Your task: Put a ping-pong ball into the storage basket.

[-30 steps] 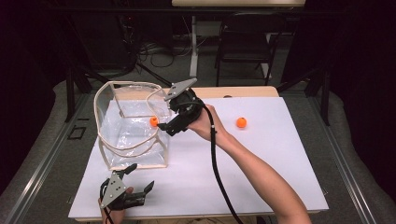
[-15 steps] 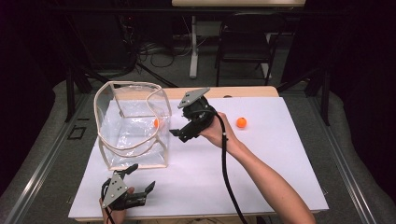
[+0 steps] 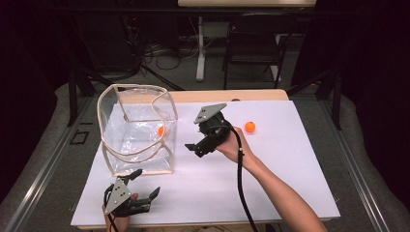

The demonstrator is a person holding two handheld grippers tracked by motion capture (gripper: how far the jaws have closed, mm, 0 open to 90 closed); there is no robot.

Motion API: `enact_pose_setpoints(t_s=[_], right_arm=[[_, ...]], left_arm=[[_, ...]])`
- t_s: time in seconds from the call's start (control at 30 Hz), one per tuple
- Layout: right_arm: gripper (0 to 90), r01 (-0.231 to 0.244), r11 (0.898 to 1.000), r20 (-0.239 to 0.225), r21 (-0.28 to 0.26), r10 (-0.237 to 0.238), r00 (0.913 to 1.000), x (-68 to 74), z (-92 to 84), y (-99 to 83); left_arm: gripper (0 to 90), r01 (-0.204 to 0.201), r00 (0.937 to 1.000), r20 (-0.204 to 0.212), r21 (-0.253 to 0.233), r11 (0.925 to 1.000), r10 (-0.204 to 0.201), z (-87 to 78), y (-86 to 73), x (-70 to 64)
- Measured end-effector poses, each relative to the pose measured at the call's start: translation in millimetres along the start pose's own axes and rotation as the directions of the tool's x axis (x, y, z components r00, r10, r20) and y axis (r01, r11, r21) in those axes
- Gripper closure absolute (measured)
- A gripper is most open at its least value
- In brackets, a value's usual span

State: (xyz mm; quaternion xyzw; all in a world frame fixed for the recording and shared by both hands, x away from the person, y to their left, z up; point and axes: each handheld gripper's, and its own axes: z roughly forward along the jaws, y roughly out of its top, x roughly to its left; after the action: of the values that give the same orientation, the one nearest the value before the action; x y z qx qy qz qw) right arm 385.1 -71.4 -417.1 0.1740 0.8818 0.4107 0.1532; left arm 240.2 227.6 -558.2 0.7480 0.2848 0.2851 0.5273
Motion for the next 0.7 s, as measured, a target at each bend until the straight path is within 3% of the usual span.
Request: enact_pose_setpoints(t_s=[0.33,0.7], right_arm=[[0.4,-0.011,1.000,0.009,0.014,0.011,0.9999,2.5,2.4,-29.7],[0.4,-0.046,0.999,-0.014,0.022,0.047,0.9988,4.1,6.4,-57.3]], left_arm=[[15.7,0.002,1.0000,0.008,0.005,1.0000,-0.002,1.1,-0.6,-1.0],[15.7,-0.003,0.9999,0.011,0.002,1.0000,0.003,0.7,-0.9,-1.1]])
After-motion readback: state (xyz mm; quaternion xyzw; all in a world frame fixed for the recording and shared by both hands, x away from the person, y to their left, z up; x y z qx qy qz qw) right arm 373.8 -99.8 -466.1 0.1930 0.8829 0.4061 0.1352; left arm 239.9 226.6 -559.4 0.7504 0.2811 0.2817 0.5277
